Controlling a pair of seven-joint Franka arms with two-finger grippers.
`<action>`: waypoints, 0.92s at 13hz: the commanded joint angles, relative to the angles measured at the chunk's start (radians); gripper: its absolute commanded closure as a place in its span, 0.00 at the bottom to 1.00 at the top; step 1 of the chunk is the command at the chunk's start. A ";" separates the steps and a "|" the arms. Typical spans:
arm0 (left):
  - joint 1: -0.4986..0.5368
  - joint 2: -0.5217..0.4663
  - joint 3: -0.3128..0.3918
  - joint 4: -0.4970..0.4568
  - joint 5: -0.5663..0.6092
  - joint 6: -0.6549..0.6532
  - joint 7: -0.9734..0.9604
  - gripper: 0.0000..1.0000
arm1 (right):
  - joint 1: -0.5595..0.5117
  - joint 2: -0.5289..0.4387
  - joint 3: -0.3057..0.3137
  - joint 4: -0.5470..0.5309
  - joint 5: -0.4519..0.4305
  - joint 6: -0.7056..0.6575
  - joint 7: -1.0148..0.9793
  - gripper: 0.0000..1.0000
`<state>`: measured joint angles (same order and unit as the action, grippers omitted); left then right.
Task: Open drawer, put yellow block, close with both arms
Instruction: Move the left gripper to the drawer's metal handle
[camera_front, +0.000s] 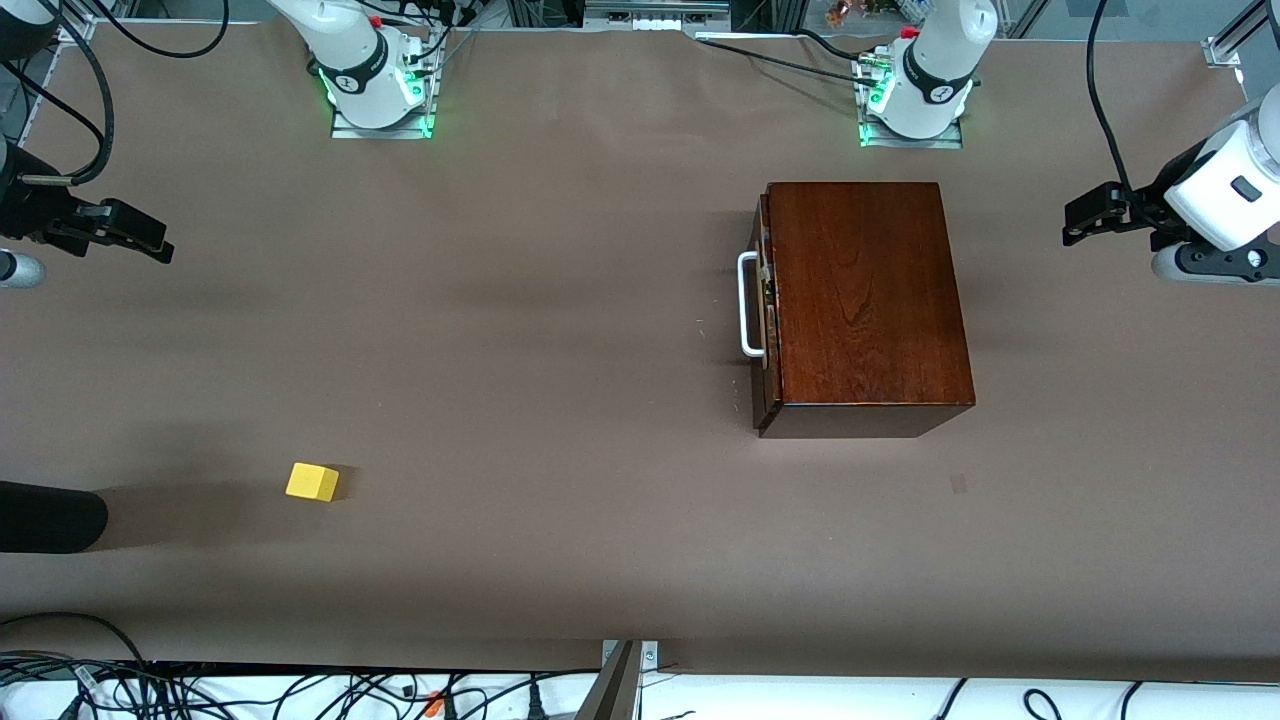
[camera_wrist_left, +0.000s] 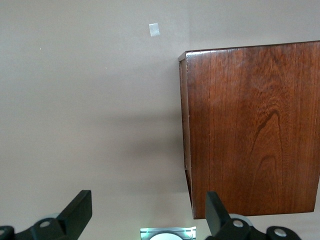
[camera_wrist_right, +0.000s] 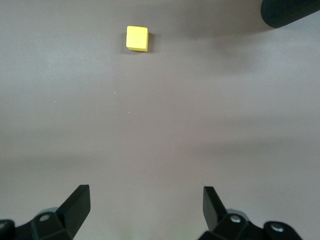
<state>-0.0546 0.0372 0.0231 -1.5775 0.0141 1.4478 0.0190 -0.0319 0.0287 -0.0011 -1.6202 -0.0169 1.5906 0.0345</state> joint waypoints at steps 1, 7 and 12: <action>-0.007 0.004 -0.018 0.007 -0.013 -0.017 0.007 0.00 | 0.001 -0.009 0.003 0.002 -0.014 -0.004 -0.008 0.00; -0.011 0.070 -0.340 0.010 -0.013 0.052 -0.293 0.00 | 0.001 -0.009 0.003 0.002 -0.014 -0.004 -0.008 0.00; -0.111 0.212 -0.500 0.010 0.018 0.256 -0.614 0.00 | 0.000 -0.007 0.003 0.002 -0.014 -0.003 -0.010 0.00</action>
<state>-0.1151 0.1899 -0.4734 -1.5824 0.0139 1.6474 -0.5120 -0.0315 0.0287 -0.0004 -1.6202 -0.0170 1.5906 0.0343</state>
